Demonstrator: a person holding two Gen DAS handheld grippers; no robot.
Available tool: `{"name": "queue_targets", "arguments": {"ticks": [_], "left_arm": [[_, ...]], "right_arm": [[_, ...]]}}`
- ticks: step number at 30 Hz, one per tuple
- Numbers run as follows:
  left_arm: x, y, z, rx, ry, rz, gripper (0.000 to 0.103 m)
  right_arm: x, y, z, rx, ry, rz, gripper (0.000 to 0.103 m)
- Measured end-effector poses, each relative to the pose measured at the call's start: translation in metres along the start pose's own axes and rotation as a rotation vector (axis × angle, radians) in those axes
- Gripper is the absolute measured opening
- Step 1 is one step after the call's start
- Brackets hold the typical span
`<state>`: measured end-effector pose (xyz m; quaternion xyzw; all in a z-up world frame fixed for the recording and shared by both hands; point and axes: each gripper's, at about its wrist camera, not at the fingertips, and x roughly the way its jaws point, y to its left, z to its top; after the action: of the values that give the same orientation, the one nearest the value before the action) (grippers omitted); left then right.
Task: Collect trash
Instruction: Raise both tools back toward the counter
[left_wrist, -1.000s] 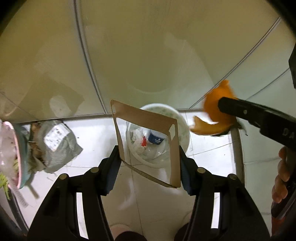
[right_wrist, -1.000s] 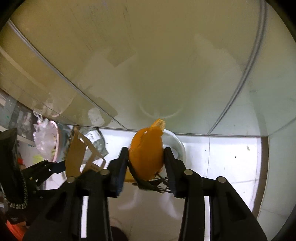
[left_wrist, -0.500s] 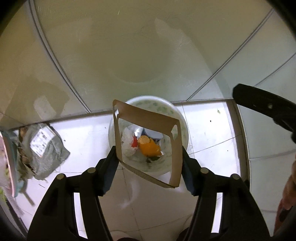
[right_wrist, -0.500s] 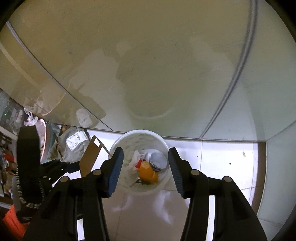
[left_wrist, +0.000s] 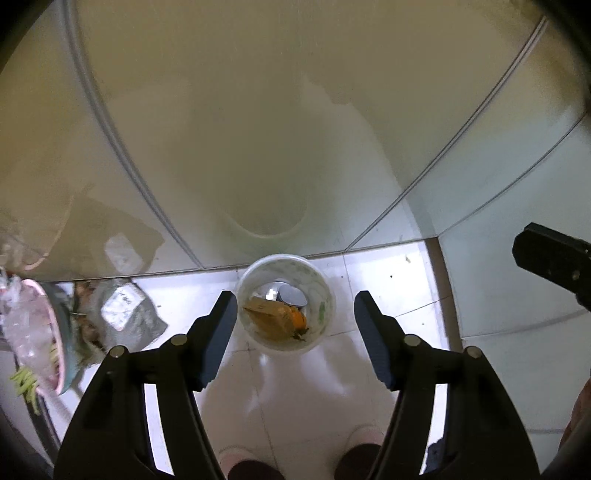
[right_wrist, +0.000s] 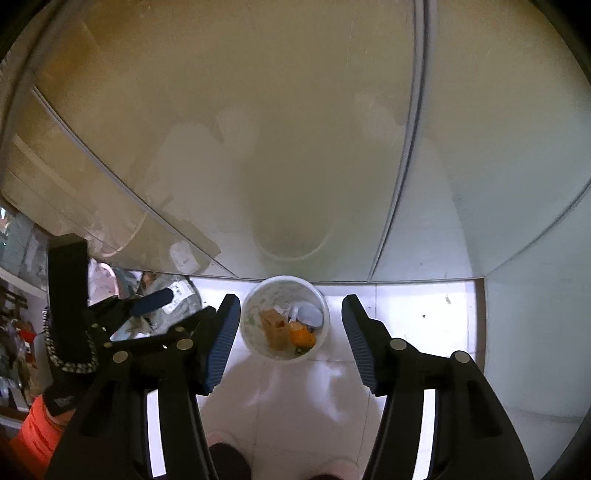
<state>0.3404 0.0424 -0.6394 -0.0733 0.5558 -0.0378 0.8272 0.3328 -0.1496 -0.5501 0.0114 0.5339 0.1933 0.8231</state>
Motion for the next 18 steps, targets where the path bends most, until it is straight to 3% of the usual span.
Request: {"name": "queue_targets", "arguments": {"ticks": [8,18], "left_arm": [[-0.17,-0.006,0.037,-0.03,-0.062,0.002,0.065],[-0.386,-0.01,0.069,-0.023,-0.241,-0.003,0.065]], "right_arm": [[-0.124,0.043,0.039,0.015,-0.023,0.018,0.053],[-0.297,0.11,0.075,-0.021,-0.179,0.017,0.053]]}}
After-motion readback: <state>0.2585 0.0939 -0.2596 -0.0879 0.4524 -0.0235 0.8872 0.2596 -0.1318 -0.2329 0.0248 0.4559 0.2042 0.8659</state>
